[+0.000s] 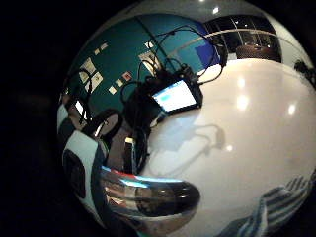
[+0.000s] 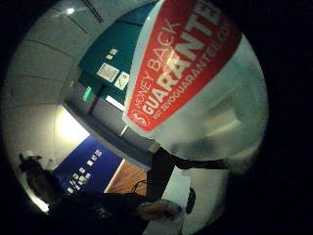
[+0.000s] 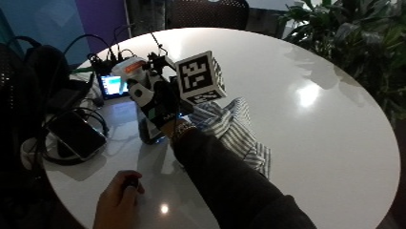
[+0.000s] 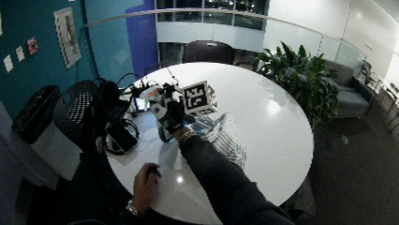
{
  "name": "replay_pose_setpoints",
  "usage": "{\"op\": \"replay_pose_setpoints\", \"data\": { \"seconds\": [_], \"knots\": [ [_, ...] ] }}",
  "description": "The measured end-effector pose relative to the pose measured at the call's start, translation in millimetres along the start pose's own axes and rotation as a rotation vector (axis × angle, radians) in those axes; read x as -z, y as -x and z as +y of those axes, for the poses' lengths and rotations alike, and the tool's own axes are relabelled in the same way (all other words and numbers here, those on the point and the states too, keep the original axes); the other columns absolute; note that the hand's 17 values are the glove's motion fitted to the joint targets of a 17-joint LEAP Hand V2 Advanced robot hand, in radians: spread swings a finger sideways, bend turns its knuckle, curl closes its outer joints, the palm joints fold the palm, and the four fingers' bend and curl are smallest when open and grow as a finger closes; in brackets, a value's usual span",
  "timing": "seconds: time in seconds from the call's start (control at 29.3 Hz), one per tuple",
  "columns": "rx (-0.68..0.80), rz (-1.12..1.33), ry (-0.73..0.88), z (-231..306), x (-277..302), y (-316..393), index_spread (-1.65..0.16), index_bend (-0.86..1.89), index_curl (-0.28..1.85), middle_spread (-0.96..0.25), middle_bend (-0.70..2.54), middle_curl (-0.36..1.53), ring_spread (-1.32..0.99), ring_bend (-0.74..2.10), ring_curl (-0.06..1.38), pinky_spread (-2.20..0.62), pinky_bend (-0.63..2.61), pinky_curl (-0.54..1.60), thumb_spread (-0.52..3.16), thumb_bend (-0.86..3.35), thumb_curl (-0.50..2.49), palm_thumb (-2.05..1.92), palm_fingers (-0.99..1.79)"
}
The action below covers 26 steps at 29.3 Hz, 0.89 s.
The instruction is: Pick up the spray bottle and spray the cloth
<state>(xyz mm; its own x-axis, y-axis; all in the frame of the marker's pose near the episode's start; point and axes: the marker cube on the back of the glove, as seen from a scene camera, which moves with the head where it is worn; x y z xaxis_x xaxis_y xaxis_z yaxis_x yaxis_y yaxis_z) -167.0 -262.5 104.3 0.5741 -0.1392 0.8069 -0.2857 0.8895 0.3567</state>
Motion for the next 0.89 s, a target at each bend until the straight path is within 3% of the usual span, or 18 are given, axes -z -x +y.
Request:
{"op": "replay_pose_setpoints", "data": {
  "seconds": [0.68,0.89],
  "knots": [
    [0.066,-0.067,-0.09,-16.8,16.0,8.4,-0.28,0.18,0.58,-0.22,0.58,0.55,-0.21,0.8,0.46,-0.34,0.56,0.41,0.88,-0.02,0.68,0.87,1.37],
    [0.027,-0.087,-0.093,-10.4,10.0,-0.4,-0.28,0.17,0.58,-0.22,0.57,0.55,-0.21,0.81,0.46,-0.34,0.56,0.41,0.89,-0.03,0.68,0.86,1.36]
  ]
}}
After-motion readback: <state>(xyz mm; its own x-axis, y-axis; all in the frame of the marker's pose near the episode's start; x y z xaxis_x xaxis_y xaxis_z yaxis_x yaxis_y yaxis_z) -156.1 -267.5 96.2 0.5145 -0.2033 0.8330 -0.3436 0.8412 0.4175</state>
